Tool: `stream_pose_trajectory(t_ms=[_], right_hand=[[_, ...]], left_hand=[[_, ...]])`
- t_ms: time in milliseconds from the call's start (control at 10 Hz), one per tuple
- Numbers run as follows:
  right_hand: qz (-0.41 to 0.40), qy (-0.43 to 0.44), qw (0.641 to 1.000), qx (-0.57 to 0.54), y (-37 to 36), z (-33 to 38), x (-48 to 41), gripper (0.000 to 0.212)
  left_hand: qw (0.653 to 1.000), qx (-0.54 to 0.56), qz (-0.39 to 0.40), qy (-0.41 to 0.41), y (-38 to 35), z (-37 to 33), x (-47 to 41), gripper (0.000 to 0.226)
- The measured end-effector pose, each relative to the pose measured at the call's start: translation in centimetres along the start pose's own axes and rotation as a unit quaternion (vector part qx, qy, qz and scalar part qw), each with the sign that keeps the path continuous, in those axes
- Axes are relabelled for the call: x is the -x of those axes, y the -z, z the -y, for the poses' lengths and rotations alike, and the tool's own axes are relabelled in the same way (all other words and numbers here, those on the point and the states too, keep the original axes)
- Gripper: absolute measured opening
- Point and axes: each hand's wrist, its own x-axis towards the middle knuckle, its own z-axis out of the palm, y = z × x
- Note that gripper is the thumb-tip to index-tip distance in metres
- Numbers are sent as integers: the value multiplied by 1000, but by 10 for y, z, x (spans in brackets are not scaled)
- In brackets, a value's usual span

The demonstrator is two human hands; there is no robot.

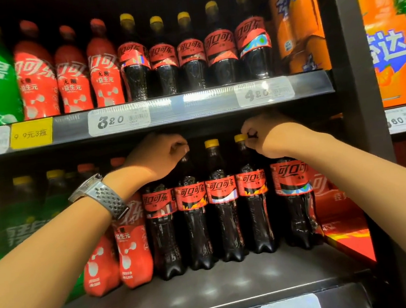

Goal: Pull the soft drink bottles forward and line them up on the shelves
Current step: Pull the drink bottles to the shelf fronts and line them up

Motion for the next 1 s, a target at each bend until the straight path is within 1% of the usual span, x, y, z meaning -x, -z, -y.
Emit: stream_pose_trajectory(t_ms=[100, 200, 300, 400, 500, 600, 700, 800, 900, 1000], right_hand=[[-10, -2, 1000, -9, -6, -2, 4, 31], [-19, -16, 1000, -19, -15, -4, 7, 40], [-31, -23, 999, -17, -25, -4, 11, 44], [-45, -27, 999, 1, -36, -3, 17, 57], [-86, -16, 996, 1, -43, 4, 18, 70], [-75, 4, 997, 26, -36, 22, 8, 64], [-46, 24, 998, 24, -31, 44, -1, 56], [-29, 26, 999, -1, -27, 60, 0, 52], [-16, 20, 1000, 7, -27, 73, 12, 51], [-55, 40, 998, 4, -19, 93, 35, 44]], left_hand=[[1000, -9, -5, 7, -1, 12, 9, 37], [999, -48, -5, 17, -1, 27, 19, 42], [999, -39, -8, 28, 0, 42, 31, 46], [999, -40, -24, 8, 1, 52, 41, 48], [993, -112, -34, -16, -1, 55, 46, 51], [996, -89, -30, -7, 3, 56, 42, 52], [998, -56, -8, 14, 13, 63, 37, 48], [999, -48, 0, 10, 26, 67, 43, 44], [998, -49, 24, 15, 40, 74, 61, 47], [997, -45, 63, 3, 61, 74, 84, 50]])
